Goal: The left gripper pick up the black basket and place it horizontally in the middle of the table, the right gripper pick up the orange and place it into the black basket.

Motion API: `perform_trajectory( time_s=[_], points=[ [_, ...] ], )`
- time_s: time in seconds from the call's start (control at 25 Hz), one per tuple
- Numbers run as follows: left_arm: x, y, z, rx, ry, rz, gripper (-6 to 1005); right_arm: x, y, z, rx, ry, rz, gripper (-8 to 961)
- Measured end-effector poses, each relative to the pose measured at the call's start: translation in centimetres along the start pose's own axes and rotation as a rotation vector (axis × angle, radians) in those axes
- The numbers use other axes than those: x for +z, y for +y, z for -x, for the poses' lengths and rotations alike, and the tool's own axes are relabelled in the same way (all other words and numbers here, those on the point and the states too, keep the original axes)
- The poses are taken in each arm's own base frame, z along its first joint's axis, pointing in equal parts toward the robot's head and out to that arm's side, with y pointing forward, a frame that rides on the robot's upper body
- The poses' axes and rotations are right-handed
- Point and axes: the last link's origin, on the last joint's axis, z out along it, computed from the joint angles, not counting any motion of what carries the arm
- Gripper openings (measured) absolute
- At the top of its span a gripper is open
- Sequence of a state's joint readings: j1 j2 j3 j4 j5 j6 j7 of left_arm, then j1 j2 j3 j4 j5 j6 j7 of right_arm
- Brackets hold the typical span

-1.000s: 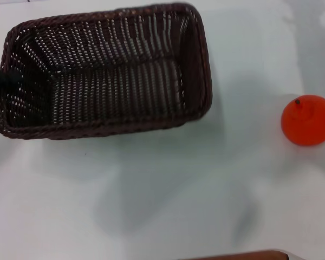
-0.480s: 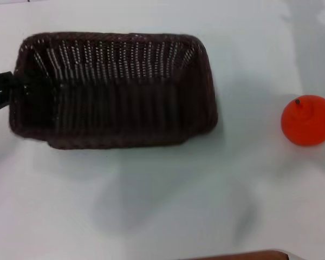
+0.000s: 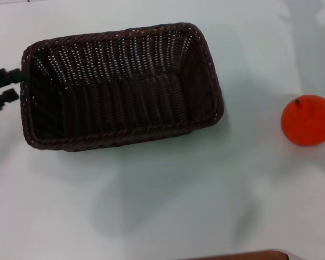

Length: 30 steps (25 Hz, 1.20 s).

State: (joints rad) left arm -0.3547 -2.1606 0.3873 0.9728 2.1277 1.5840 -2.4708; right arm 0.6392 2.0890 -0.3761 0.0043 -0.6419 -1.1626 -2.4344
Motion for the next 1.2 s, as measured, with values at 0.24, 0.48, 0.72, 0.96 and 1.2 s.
perform_trajectory(
  time_s=[0.24,0.48,0.72,0.96,1.2],
  points=[
    [-2.7,-0.5,-2.3,0.169,0.151,-0.005,626,0.9,-1.1,-0.5,-0.055,-0.093,-0.158,763],
    [-3.3,1.5,-2.8,0.463,0.316,0.125,623,2.5,-3.2,-2.8,-0.155,-0.324,-0.461,763],
    [-2.2,2.6,-1.4,0.680,0.514,0.298,620,2.8,-5.3,-7.2,-0.312,-0.638,-0.704,764],
    [-0.6,3.4,-1.0,0.800,0.554,0.347,615,1.5,-6.1,-11.3,-0.492,-0.864,-0.754,763],
    [0.2,3.8,-1.6,0.799,0.555,0.350,613,-0.5,-6.1,-12.9,-0.576,-1.136,-0.757,756]
  ],
)
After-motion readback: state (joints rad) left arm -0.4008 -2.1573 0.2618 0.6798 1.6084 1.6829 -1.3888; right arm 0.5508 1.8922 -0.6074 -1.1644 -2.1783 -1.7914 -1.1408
